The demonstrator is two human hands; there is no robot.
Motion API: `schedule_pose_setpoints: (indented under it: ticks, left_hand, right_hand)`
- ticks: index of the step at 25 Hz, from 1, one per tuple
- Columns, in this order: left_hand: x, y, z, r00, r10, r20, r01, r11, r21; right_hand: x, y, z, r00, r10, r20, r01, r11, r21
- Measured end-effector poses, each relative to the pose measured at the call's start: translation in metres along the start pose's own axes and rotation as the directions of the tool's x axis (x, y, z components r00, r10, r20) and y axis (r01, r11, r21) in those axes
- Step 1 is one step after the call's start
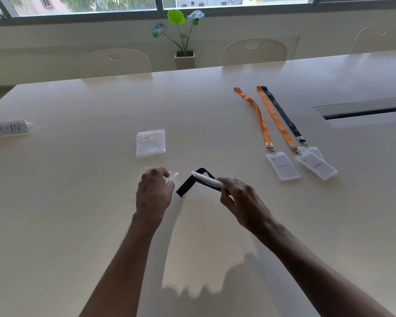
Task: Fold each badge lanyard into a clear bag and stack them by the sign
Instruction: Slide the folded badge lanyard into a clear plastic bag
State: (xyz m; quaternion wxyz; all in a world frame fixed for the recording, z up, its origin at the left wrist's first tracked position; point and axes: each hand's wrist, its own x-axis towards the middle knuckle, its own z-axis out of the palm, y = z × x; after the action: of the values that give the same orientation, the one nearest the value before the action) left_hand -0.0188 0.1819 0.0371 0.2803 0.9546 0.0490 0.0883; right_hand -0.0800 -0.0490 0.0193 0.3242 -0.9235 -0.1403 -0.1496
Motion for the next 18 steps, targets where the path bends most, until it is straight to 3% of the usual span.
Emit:
schedule_pose_setpoints:
  ticks: [4,6,8,13,18]
  left_hand:
    - [0.002,0.004,0.004,0.958,0.198,0.208,-0.205,0.979,0.013]
    - [0.002,0.007,0.011,0.942,0.167,0.290,-0.185,0.982,0.038]
    - [0.001,0.008,0.017,0.960,0.131,0.246,-0.128,0.991,-0.029]
    - [-0.015,0.023,0.011,0.994,0.107,-0.016,-0.108,0.973,-0.205]
    - [-0.046,0.047,0.017,0.974,0.201,-0.106,-0.223,0.931,-0.290]
  right_hand:
    - [0.006,-0.002,-0.009,0.998,-0.059,-0.008,0.059,0.998,0.020]
    - [0.009,-0.002,-0.012,0.998,-0.060,-0.027,0.061,0.997,0.042]
    - [0.010,-0.006,-0.013,0.998,-0.043,-0.054,0.046,0.998,0.050]
    - [0.011,-0.009,-0.010,0.987,0.068,-0.147,-0.067,0.998,0.011]
    - [0.009,-0.025,0.000,0.966,0.192,-0.173,-0.171,0.977,0.128]
